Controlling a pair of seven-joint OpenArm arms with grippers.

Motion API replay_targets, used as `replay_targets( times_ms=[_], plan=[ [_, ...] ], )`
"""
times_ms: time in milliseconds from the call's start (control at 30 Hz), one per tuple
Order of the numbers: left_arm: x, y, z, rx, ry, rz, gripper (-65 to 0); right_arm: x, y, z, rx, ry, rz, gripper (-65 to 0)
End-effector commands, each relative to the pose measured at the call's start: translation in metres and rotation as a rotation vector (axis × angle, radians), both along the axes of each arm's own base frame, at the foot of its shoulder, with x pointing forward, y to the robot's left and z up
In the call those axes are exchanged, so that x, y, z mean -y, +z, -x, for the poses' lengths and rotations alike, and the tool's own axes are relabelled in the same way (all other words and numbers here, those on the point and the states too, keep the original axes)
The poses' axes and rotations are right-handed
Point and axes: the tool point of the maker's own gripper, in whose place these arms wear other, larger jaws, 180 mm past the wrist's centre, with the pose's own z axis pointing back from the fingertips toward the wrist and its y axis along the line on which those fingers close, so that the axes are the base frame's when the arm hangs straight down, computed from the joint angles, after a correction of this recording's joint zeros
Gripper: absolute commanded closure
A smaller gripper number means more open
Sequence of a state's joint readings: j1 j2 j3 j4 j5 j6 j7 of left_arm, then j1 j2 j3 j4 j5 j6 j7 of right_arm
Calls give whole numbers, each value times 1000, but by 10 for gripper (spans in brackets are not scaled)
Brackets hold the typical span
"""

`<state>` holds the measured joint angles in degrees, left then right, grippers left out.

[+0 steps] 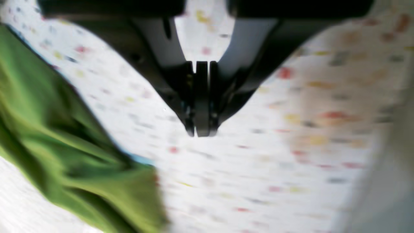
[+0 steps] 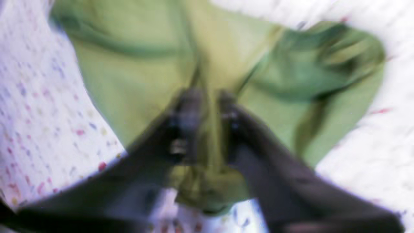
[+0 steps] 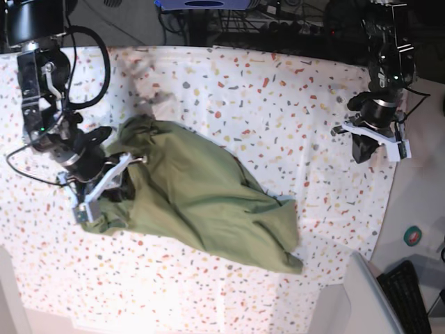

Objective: Layout the t-shirt on the table in an organized manner, then fold the t-shirt properly
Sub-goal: 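Release the shirt and grasp a bunched edge with the right gripper, then pull the bunched edge away from the shirt with the right gripper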

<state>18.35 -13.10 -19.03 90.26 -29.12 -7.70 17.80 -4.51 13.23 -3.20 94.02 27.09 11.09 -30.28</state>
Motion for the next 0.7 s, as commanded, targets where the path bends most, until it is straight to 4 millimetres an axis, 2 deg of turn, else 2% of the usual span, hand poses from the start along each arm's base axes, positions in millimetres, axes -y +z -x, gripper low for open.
replay_targets(
  times_ms=[0, 67, 133, 233, 300, 467, 533, 567, 667],
  plan=[
    [-9, 15, -6, 52, 13, -13, 0, 12, 10, -1, 21, -24, 13, -281],
    [-25, 16, -1, 52, 52, -27, 0, 36, 10, -1, 13, -88, 24, -437],
    [-34, 14, 3, 44, 75, -32, 0, 58, -8, 2, -37, -148, 30, -524],
    [-36, 4, 8, 17, 84, -24, 0, 82, -43, 1, -136, -219, 25, -534],
    [-37, 0, 9, 7, 88, -21, 0, 88, -64, 1, -195, -243, 18, -534],
    [-35, -1, 10, 5, 88, -17, 0, 95, -83, -6, -225, -275, 1, -528],
    [-37, 0, 10, 6, 90, -19, 0, 97, -91, -6, -250, -284, -4, -471],
    [-38, 0, 10, 7, 91, -21, 0, 97, -93, -6, -257, -286, -7, -410],
    [-40, 1, 11, 6, 95, -24, 0, 93, -88, -7, -242, -259, -10, -152]
  ],
)
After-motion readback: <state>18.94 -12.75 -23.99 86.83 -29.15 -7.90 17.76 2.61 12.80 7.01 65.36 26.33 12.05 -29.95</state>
